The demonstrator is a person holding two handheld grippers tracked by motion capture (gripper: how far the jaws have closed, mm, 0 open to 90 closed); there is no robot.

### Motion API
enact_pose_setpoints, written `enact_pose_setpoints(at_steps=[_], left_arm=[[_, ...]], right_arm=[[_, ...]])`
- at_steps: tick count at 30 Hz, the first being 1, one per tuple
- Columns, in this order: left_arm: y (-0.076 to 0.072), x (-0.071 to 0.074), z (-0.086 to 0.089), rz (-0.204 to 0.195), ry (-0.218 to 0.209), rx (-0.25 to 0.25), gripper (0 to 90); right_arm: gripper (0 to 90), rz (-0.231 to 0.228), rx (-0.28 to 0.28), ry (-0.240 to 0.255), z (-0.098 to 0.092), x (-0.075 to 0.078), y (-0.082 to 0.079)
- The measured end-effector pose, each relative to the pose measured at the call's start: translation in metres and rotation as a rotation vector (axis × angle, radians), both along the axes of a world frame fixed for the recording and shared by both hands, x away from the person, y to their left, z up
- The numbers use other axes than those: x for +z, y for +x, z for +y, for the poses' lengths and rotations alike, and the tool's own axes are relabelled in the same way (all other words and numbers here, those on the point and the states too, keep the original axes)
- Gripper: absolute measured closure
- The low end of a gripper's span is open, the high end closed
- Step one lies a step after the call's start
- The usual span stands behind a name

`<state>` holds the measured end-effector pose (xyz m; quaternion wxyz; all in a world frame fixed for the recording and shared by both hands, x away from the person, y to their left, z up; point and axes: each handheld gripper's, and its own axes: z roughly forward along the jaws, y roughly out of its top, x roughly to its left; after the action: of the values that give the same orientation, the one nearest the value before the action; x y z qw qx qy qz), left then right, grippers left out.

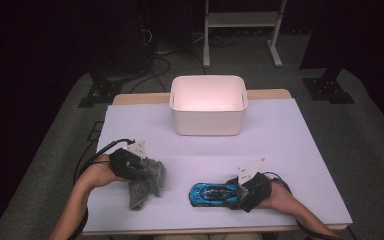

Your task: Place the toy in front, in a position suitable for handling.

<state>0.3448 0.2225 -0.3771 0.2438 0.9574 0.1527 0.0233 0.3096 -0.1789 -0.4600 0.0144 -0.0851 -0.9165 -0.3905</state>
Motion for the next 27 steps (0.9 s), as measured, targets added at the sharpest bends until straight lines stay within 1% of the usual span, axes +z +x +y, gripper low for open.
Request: enact_pose_setpoints(at_steps=[1, 3, 4, 6, 7, 10, 11, 12, 14, 16, 17, 19, 20, 21, 22, 23, 25, 27], left_arm=[[0.000, -0.003, 0.004, 0.003, -0.020, 0.016, 75.6], [-0.001, -0.009, 0.010, 0.002, -0.035, 0.023, 75.2], [-0.002, -0.013, 0.012, -0.002, -0.047, 0.036, 75.1], [-0.003, -0.018, 0.016, -0.003, -0.069, 0.051, 72.6], [-0.003, -0.020, 0.018, -0.008, -0.086, 0.068, 68.9], [-0.006, -0.023, 0.023, -0.047, -0.132, 0.115, 54.2], [-0.006, -0.024, 0.025, -0.048, -0.149, 0.136, 47.4], [-0.007, -0.024, 0.026, -0.049, -0.160, 0.143, 43.0], [-0.012, -0.026, 0.027, -0.055, -0.168, 0.128, 40.6], [-0.014, -0.027, 0.026, -0.058, -0.171, 0.130, 37.5], [-0.015, -0.026, 0.026, -0.064, -0.163, 0.129, 36.0], [-0.016, -0.027, 0.026, -0.066, -0.174, 0.132, 35.7], [-0.016, -0.028, 0.026, -0.066, -0.173, 0.135, 34.7], [-0.016, -0.028, 0.026, -0.064, -0.171, 0.135, 34.4], [-0.016, -0.029, 0.026, -0.059, -0.169, 0.135, 34.4], [-0.017, -0.029, 0.026, -0.062, -0.166, 0.134, 33.8], [-0.019, -0.028, 0.026, -0.060, -0.175, 0.138, 30.6], [-0.021, -0.027, 0.027, -0.063, -0.179, 0.135, 27.7]], right_arm=[[22.4, 0.000, -0.001, 0.000, 0.000, 0.000, 0.000], [22.3, 0.001, -0.003, 0.000, 0.000, 0.000, 0.000], [22.3, 0.002, -0.004, 0.000, 0.000, 0.000, 0.000], [22.2, 0.004, -0.009, -0.001, 0.000, 0.000, 0.000], [22.1, 0.005, -0.013, -0.006, 0.001, 0.001, -0.001], [21.3, 0.026, -0.033, -0.016, 0.003, 0.003, -0.001], [20.7, 0.039, -0.037, -0.013, 0.003, 0.004, 0.000], [20.3, 0.053, -0.040, -0.005, 0.002, 0.005, 0.001], [20.2, 0.069, -0.047, 0.016, 0.000, 0.008, 0.001], [20.2, 0.077, -0.052, 0.040, -0.003, 0.012, 0.002], [20.1, 0.076, -0.058, 0.048, -0.004, 0.014, 0.002], [19.7, 0.058, -0.066, 0.050, -0.003, 0.018, 0.002], [18.5, 0.044, -0.072, 0.044, 0.000, 0.021, 0.003], [17.9, 0.035, -0.065, 0.036, 0.005, 0.023, 0.004], [17.7, 0.016, -0.051, 0.033, 0.011, 0.026, 0.005], [17.0, 0.010, -0.044, 0.037, 0.017, 0.028, 0.005], [16.7, 0.010, -0.017, 0.032, 0.028, 0.031, 0.006], [16.6, 0.016, -0.005, 0.022, 0.034, 0.031, 0.010]])
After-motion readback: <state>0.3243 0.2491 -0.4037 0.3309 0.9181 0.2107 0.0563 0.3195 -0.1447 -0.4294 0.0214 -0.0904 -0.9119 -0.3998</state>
